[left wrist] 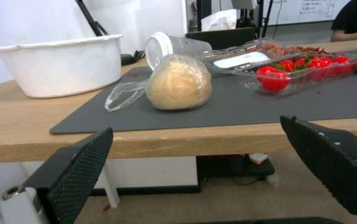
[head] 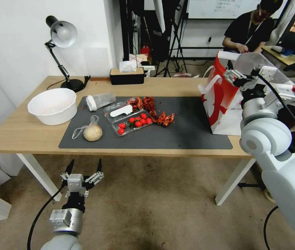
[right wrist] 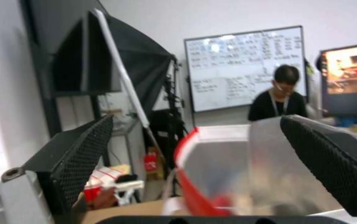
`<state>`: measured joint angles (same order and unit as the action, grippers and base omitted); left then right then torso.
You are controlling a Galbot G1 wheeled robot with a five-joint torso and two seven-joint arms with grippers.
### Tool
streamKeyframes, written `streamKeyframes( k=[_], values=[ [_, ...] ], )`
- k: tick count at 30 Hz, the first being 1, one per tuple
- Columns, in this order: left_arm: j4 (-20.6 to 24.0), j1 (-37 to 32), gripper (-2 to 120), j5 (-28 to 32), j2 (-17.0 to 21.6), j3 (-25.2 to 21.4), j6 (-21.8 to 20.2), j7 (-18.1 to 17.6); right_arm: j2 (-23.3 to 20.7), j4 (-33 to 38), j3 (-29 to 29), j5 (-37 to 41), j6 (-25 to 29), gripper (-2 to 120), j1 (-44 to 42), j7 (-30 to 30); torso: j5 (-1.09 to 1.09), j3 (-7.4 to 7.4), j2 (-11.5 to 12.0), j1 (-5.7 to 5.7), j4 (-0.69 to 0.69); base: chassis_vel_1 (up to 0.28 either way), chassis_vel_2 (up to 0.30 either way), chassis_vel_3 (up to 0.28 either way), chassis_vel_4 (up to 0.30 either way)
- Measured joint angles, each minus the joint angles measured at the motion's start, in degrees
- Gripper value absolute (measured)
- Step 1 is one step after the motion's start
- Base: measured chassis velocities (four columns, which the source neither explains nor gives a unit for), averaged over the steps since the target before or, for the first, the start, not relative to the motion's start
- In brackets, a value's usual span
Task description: Pick up the trash from the table and place it into the takeout bag.
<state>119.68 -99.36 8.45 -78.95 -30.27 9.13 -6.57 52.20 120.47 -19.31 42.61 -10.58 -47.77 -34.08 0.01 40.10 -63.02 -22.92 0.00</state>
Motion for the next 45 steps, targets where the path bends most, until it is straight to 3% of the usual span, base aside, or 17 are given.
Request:
streamKeyframes(
  k=[12,24,34,45],
  values=[
    [-0.37,0.32,100,-0.02,-0.15,0.63,0.2,0.03,1.71,5.17,-0.71,-4.71,8.59,100,-12.7,7.24,-0.01,0.0,-0.01,0.0,0.0,0.0,0.0,0.0,0.0],
    [-0.6,0.35,100,0.09,0.02,0.72,0.37,0.09,5.33,6.71,-1.49,-14.39,11.04,100,-25.4,7.41,-0.01,0.0,-0.01,0.0,0.0,0.0,0.0,0.0,0.0],
    [-1.14,0.13,100,0.36,0.01,0.71,1.43,0.17,7.89,5.89,-1.54,-19.13,15.24,100,-34.65,8.9,0.0,0.0,-0.01,0.0,0.0,0.0,0.0,0.0,0.0],
    [-1.37,0.39,100,0.77,0.59,0.82,1.46,0.3,11.49,2.23,-0.62,-22.85,24.24,100,-45.34,13.25,0.0,0.0,-0.01,0.01,0.01,0.0,0.0,0.0,0.0]
  ],
)
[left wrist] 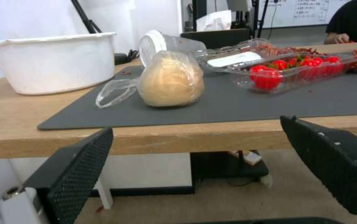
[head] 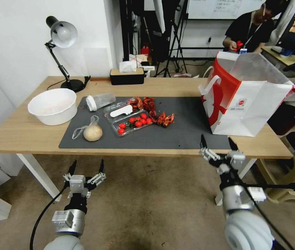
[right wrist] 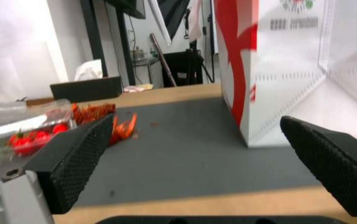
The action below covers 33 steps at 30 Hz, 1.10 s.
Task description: Pick up the trash from the table and place it into the takeout bag.
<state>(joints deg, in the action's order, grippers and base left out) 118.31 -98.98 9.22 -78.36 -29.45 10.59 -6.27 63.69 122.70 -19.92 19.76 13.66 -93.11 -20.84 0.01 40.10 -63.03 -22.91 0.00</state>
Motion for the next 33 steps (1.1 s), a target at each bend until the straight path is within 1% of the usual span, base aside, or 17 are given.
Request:
streamKeyframes(
  k=[14,22,25,30,33],
  values=[
    [-0.08,0.06,100,0.15,0.23,-0.01,-0.04,0.09,1.37,-2.48,0.45,-2.15,3.07,100,-1.98,1.17,-0.01,0.01,0.0,-0.01,-0.01,0.0,0.0,0.0,0.0],
    [-0.37,0.14,100,0.46,0.46,-0.03,-0.15,0.21,3.2,-6.73,0.86,-3.99,6.52,100,-3.61,2.08,-0.01,0.0,0.01,0.0,0.0,0.0,0.0,0.0,0.0],
    [-0.73,0.33,100,0.38,0.42,0.0,-0.18,0.31,3.79,-9.14,0.92,-4.19,9.03,100,-3.71,3.66,-0.01,0.0,0.01,0.0,0.0,0.0,0.0,0.0,0.0],
    [-1.12,0.45,100,0.2,0.37,-0.19,-0.2,0.28,3.89,-9.39,0.91,-3.95,9.53,100,-3.74,4.97,-0.01,0.01,0.01,0.0,-0.01,0.0,0.0,0.0,0.0],
    [-1.28,1.12,100,1.13,0.67,-0.46,-0.21,0.02,3.9,-9.35,0.98,-3.84,9.53,100,-3.65,5.08,-0.01,0.0,0.01,0.0,-0.01,0.0,0.0,0.0,0.0]
  ],
)
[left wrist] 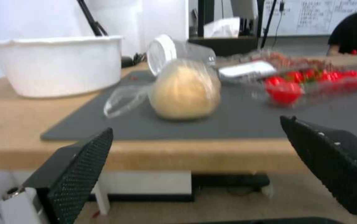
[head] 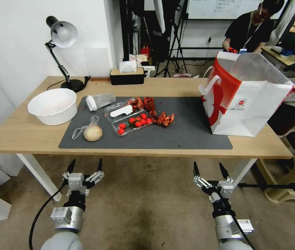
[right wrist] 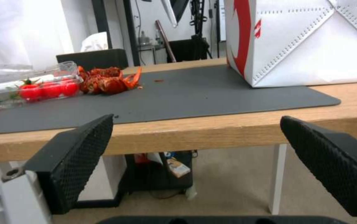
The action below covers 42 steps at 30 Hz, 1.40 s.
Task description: Pick up the trash from the table and place it into the takeout bag.
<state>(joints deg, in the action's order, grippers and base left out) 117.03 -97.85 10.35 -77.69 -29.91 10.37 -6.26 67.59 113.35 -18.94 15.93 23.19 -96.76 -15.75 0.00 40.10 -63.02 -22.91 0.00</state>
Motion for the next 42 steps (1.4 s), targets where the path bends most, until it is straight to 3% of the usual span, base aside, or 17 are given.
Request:
streamKeyframes(
  k=[4,7,8,11,19,24,28,34,42],
  values=[
    [-0.41,2.6,100,4.34,2.48,-0.19,0.0,-0.55,-0.09,0.23,0.05,0.06,-0.07,100,-0.06,-0.01,0.0,0.0,0.0,0.0,0.0,0.0,0.0,0.0,0.0],
    [-1.21,7.04,100,8.45,7.57,-0.19,-0.13,-1.11,-0.14,0.48,0.06,0.11,-0.19,100,-0.37,-0.16,0.0,0.0,0.0,0.0,0.0,0.0,0.0,0.0,0.0],
    [-1.21,7.04,100,8.45,7.57,-0.19,-0.13,-1.11,-0.14,0.48,0.06,0.11,-0.19,100,-0.37,-0.16,0.0,0.0,0.0,0.0,0.0,0.0,0.0,0.0,0.0],
    [-2.55,12.21,100,11.85,12.66,0.42,-2.6,-0.73,-0.14,0.64,0.15,0.13,-0.52,100,-0.48,-0.39,0.01,0.0,0.0,0.0,0.0,0.0,0.0,0.0,0.0],
    [-5.15,19.46,100,14.97,17.42,1.39,-8.08,1.81,-0.45,0.31,0.77,-0.18,-2.34,100,0.56,-1.4,0.0,0.01,0.0,-0.02,0.01,0.0,0.0,0.0,0.0],
    [-6.6,20.9,100,15.95,18.98,1.43,-8.73,4.62,-0.85,-0.21,1.19,-0.02,-2.79,100,1.37,-1.44,0.0,0.0,0.0,-0.02,-0.01,0.0,0.0,0.0,0.0],
    [-6.89,21.65,100,16.28,19.98,1.58,-12.65,4.99,-1.02,-0.58,1.16,0.05,-2.81,100,1.39,-1.56,-0.01,0.01,0.0,-0.02,0.0,0.0,0.0,0.0,0.0],
    [-6.09,22.09,100,17.44,19.64,2.73,-18.97,0.0,-1.53,-1.05,1.09,0.06,-2.91,100,1.67,-1.76,0.0,0.01,0.0,-0.02,0.0,0.0,0.0,0.0,0.0],
    [-6.42,22.2,100,16.1,18.39,3.07,-21.42,-1.5,-2.09,-1.4,1.22,0.11,-3.04,100,2.16,-1.93,-0.01,0.0,0.0,0.0,0.0,0.0,0.0,0.0,0.0]
  ],
)
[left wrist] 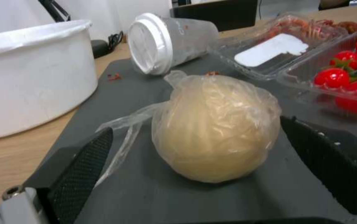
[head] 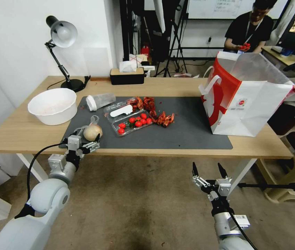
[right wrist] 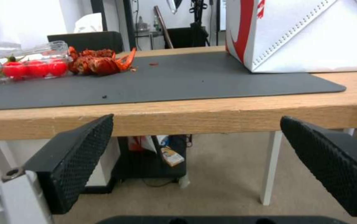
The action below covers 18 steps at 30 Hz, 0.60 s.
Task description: Pick up the trash from the table and place it into the takeout bag.
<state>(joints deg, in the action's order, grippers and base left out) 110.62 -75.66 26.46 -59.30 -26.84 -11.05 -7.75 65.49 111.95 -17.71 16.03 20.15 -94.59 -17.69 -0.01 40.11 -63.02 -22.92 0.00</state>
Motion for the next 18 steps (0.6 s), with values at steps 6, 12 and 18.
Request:
streamKeyframes(
  k=[6,12,18],
  values=[
    [-0.16,0.2,100,0.45,-0.34,0.12,-0.84,0.03,-0.25,-0.13,0.02,0.05,-0.04,100,0.04,-0.27,0.0,0.0,0.0,0.0,0.0,0.0,0.0,0.0,0.0],
    [-0.81,0.82,88,1.42,-0.57,0.62,-0.83,-0.13,-0.3,-0.34,0.06,0.08,-0.1,100,0.19,-0.42,0.01,0.0,0.0,0.0,0.0,0.0,0.0,0.0,0.0],
    [-1.22,1.29,66,2.1,-0.59,0.83,-0.8,-0.14,-0.32,-0.56,0.09,0.08,-0.12,100,0.34,-0.5,0.0,0.0,0.0,0.0,0.01,0.0,0.0,0.0,0.0]
  ],
)
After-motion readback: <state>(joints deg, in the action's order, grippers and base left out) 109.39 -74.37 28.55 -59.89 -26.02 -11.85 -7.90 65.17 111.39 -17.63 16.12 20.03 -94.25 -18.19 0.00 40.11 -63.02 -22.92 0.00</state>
